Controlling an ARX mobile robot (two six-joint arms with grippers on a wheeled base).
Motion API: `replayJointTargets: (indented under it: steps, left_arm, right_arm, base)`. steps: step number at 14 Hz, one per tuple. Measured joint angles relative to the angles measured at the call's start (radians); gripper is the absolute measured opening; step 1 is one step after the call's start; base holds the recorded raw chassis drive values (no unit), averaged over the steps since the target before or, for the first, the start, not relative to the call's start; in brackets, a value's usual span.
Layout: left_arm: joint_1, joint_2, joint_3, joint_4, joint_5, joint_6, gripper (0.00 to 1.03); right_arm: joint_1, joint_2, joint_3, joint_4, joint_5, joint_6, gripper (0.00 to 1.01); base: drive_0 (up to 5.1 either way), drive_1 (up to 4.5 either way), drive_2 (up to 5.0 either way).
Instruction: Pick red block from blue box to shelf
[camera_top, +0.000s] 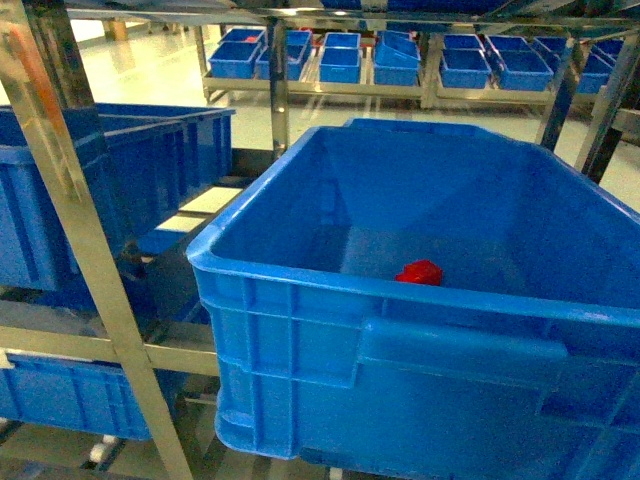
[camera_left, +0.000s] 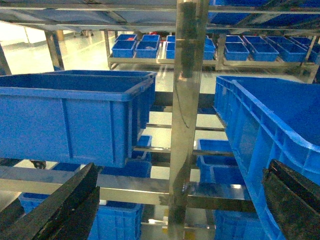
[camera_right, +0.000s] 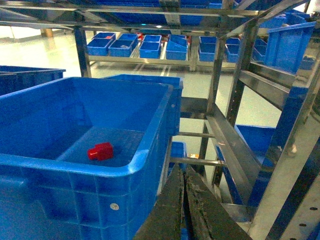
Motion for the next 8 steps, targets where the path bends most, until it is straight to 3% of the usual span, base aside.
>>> replayJointTargets:
  steps: [1,2,3,4,8]
  left_arm:
    - [0.000,0.000,0.000,0.000,0.000,0.000,0.98]
    - [0.000,0.000,0.000,0.000,0.000,0.000,0.98]
    - [0.000,0.000,0.000,0.000,0.000,0.000,0.98]
    - [0.000,0.000,0.000,0.000,0.000,0.000,0.98]
    - [0.000,0.000,0.000,0.000,0.000,0.000,0.98]
  right_arm:
    - [0.000,0.000,0.000,0.001,0.000,0.000,0.01]
    - [0.000,0.000,0.000,0.000,0.000,0.000,0.23]
    - [0.000,0.000,0.000,0.000,0.000,0.000,0.80]
    - [0.000,0.000,0.000,0.000,0.000,0.000,0.98]
    - [0.000,0.000,0.000,0.000,0.000,0.000,0.98]
  base:
    - [0.0,0.00,0.0]
    - [0.0,0.00,0.0]
    - [0.0,0.00,0.0]
    - [0.0,0.00,0.0]
    - [0.0,0.00,0.0]
